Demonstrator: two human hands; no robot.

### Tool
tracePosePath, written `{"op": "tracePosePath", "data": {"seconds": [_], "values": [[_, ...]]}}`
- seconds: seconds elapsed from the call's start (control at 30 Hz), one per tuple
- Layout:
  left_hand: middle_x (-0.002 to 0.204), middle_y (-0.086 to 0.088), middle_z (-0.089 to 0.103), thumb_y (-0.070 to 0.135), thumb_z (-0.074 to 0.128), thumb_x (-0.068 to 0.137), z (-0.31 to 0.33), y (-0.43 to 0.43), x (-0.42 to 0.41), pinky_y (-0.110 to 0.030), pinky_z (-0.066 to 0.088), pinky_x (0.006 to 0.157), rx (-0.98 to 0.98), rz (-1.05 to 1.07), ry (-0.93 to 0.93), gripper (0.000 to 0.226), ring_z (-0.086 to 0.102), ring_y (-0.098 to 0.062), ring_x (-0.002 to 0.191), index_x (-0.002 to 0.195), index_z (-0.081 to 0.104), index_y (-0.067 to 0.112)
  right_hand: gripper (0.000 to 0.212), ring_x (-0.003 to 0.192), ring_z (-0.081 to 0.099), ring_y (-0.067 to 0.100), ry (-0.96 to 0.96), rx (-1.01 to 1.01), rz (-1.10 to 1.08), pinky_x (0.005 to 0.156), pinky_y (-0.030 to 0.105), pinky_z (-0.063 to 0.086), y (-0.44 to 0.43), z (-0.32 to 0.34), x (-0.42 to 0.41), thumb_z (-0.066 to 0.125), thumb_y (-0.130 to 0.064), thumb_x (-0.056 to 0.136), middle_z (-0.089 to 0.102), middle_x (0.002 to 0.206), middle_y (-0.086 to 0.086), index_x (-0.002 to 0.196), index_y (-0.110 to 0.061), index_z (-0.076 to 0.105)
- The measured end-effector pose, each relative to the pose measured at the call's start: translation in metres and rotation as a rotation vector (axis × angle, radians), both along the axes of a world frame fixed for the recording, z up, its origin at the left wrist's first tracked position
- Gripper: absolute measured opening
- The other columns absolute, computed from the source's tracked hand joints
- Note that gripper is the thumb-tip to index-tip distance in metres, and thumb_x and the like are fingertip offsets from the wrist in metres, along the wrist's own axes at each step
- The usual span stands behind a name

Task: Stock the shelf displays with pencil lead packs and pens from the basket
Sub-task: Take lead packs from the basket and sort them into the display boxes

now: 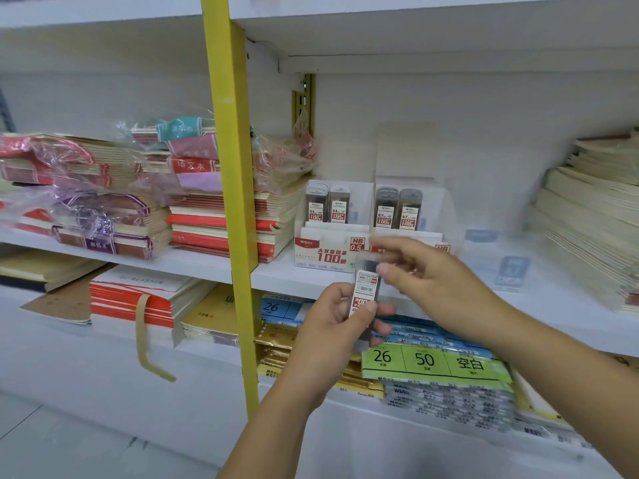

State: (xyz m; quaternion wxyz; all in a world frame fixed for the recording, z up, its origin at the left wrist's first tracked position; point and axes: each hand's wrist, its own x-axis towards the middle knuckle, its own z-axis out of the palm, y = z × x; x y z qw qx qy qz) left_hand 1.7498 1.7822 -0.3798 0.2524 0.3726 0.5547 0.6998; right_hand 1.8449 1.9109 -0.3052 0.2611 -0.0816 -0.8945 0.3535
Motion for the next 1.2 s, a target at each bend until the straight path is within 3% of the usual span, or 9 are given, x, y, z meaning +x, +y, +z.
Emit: {"op": "tracePosePath", "data": {"seconds": [0.13,0.27,0.43,0.63,0.77,0.87,0.97,1.07,1.2], "values": [[0.107,-0.001,0.078,0.011,0.067,0.094,0.004,-0.002,0.0,-0.023,0.059,0.077,0.033,-0.024,-0.026,0.026,0.075,-0.016,0.096,0.119,0.062,0.019,0.028,0.081,0.066,0.013,0.093,-0.158,-0.015,0.076,0.023,0.051,0.005,0.0,0.006,0.066,-0.013,0.09,0.072,0.082,0.002,0.112,-0.03,0.063],[0.106,-0.007,0.078,0.005,0.07,0.09,0.004,-0.008,-0.009,-0.024,0.06,0.071,0.123,0.043,-0.191,0.025,0.075,-0.025,0.099,0.114,0.064,0.012,0.024,0.068,0.065,0.007,0.128,-0.312,-0.027,0.062,0.021,0.051,0.015,-0.003,0.016,0.063,-0.005,0.091,0.076,0.084,-0.004,0.103,-0.024,0.054],[0.105,-0.006,0.078,0.012,0.069,0.093,0.006,-0.006,-0.008,-0.024,0.06,0.071,0.13,0.139,-0.165,0.027,0.076,-0.023,0.094,0.119,0.066,0.018,0.043,0.073,0.067,0.013,0.026,-0.245,0.014,0.067,0.024,0.055,0.016,-0.008,0.024,0.06,0.0,0.09,0.074,0.088,-0.013,0.097,-0.041,0.065],[0.094,-0.004,0.078,0.01,0.067,0.094,0.023,-0.011,-0.01,-0.024,0.059,0.073,0.109,0.181,-0.033,0.028,0.073,-0.016,0.081,0.11,0.073,0.032,0.022,0.081,0.065,0.007,-0.014,-0.024,0.032,0.081,0.034,0.056,0.012,0.005,0.02,0.077,-0.025,0.08,0.069,0.091,-0.016,0.09,-0.04,0.065],[0.095,0.003,0.075,0.014,0.069,0.094,0.046,-0.003,-0.016,-0.023,0.059,0.074,0.098,0.177,0.172,0.03,0.07,-0.008,0.083,0.116,0.072,0.034,0.061,0.073,0.066,0.012,-0.091,0.117,0.139,0.066,0.037,0.059,0.01,0.025,0.011,0.07,-0.015,0.086,0.062,0.098,-0.019,0.12,-0.06,0.046],[0.124,0.018,0.063,0.034,0.07,0.092,0.057,0.014,-0.024,-0.012,0.044,0.096,-0.074,0.451,0.703,0.043,0.052,0.007,0.113,0.133,0.059,0.038,0.073,0.07,0.07,0.012,0.157,-0.037,0.065,0.055,0.027,0.057,0.032,0.053,0.005,0.065,0.002,0.086,0.058,0.095,-0.006,0.117,-0.062,0.048],[0.153,0.008,0.044,0.042,0.067,0.092,0.06,0.032,-0.034,-0.034,0.023,0.121,-0.228,0.586,1.163,0.055,0.029,-0.012,0.146,0.144,0.05,0.032,0.061,0.069,0.065,0.004,0.371,0.013,-0.13,0.064,0.02,0.048,0.063,0.079,-0.006,0.067,-0.001,0.084,0.065,0.084,-0.006,0.104,-0.055,0.048],[0.163,0.006,0.03,0.045,0.06,0.096,0.052,0.047,-0.044,-0.047,0.002,0.124,-0.351,0.569,1.277,0.056,0.014,-0.019,0.154,0.148,0.041,0.038,0.045,0.07,0.059,-0.008,0.298,0.25,-0.292,0.063,0.007,0.04,0.086,0.085,-0.021,0.07,-0.013,0.085,0.065,0.076,-0.014,0.102,-0.045,0.042],[0.155,0.009,0.044,0.044,0.059,0.095,0.041,0.051,-0.051,-0.046,-0.004,0.122,-0.37,0.541,1.3,0.049,0.031,-0.015,0.148,0.143,0.047,0.038,0.037,0.072,0.061,-0.001,0.154,0.404,-0.304,0.061,0.013,0.042,0.101,0.078,-0.036,0.068,-0.012,0.086,0.061,0.083,-0.016,0.098,-0.036,0.043]]}}
